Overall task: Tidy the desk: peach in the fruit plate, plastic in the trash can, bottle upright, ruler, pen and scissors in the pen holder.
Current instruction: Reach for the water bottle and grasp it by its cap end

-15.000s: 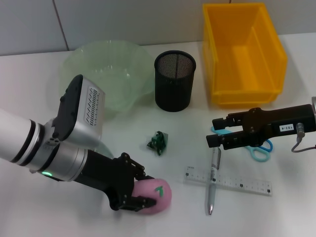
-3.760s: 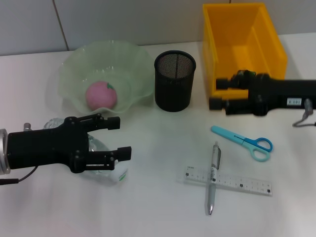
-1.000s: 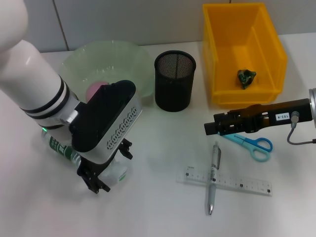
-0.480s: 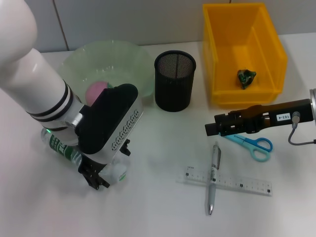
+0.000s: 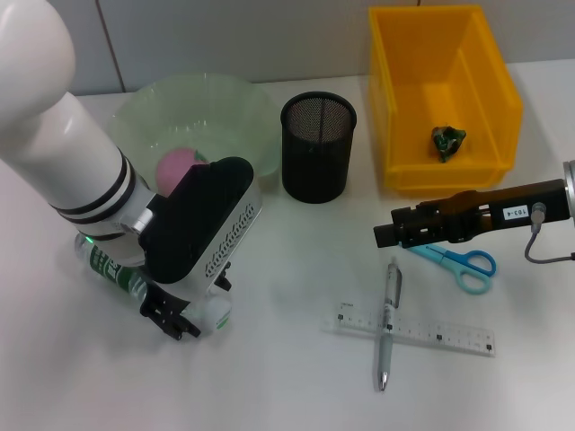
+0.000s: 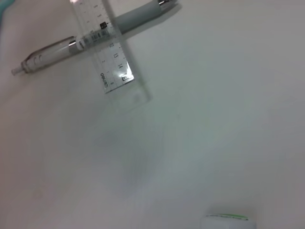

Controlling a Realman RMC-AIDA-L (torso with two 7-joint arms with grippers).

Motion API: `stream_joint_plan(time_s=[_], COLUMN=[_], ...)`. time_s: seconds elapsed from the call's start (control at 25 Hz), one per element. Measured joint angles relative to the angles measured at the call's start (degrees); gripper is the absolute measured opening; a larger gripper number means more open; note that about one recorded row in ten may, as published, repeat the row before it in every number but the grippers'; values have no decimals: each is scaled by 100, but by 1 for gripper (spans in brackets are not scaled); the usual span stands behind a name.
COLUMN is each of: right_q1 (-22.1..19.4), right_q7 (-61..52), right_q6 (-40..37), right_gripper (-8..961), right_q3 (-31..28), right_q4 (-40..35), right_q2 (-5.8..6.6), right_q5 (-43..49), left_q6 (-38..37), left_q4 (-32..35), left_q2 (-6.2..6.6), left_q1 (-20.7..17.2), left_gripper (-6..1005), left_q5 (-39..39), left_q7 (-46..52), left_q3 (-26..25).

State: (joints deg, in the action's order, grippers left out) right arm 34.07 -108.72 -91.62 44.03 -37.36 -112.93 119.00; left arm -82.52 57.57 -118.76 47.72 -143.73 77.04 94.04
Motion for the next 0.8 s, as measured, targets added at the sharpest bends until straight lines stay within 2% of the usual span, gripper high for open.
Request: stream_joint_plan(time_s=[0.2, 0.4, 0.6, 0.72, 0.8], right_q1=[14, 40, 55, 61, 63], right_q7=[0, 0, 0, 0, 0], right_q6=[3, 4, 5, 5, 5], right_gripper=[800, 801, 801, 800, 800], right_q3=[0, 0, 0, 0, 1], right_q4=[-3, 0, 1, 1, 0], right_q2=[0, 5, 8, 9, 9], right_q5=[1, 1, 3, 8, 9], left_q6=[0, -1, -12, -9, -8], left_q4=[0, 0, 21, 23, 23], left_q2=[-10, -10, -7, -6, -6], left_q1=[0, 0, -11, -25, -35], left_gripper=[740, 554, 527, 453, 453], left_q5=[0, 2, 3, 3, 9], left_q7=[13, 13, 13, 13, -1], left_q3=[1, 1, 1, 0, -11])
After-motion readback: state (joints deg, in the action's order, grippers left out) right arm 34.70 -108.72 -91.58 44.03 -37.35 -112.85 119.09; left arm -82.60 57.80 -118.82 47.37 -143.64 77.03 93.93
